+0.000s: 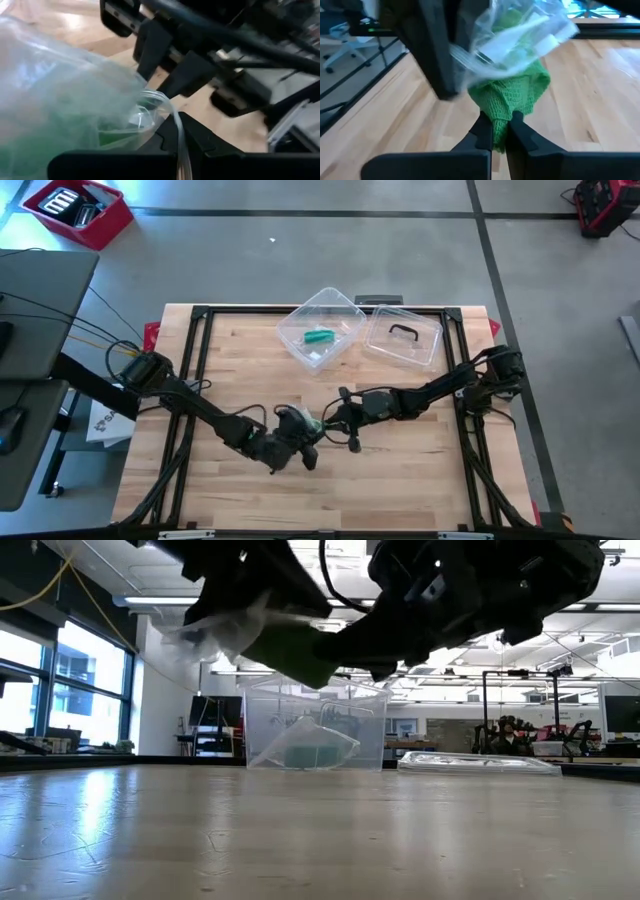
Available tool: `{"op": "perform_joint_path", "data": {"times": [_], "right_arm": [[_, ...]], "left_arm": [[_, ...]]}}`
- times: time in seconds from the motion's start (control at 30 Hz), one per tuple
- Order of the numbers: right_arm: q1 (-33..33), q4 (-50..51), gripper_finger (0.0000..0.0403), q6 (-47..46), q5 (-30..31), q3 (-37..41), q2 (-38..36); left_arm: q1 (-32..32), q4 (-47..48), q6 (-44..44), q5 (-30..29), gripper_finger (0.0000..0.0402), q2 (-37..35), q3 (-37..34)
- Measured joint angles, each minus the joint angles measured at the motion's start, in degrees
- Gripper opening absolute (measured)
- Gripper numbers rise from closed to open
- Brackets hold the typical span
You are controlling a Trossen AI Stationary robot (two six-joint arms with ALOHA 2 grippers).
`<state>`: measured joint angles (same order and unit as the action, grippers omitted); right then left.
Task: Roll bandage
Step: Put the green bandage into the transparent zip bag
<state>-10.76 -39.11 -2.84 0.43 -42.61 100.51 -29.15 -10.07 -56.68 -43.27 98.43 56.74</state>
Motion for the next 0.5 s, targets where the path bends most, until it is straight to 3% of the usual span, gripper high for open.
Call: {"op": "perform_joint_path", "data": {"times": [0.33,0.5], "right_arm": [[-0.76,3.00,0.0009,0.04,3.12,-0.02,-4.60],[-0.76,7.64,0.0009,0.26,3.22,-0.09,-9.17]], "left_arm": [[0.13,-30.70,-0.56,1.52,0.0000,-4.11,-15.52],[0.79,-34.18,-3.29,3.53,0.0000,-4.15,-18.24]]}}
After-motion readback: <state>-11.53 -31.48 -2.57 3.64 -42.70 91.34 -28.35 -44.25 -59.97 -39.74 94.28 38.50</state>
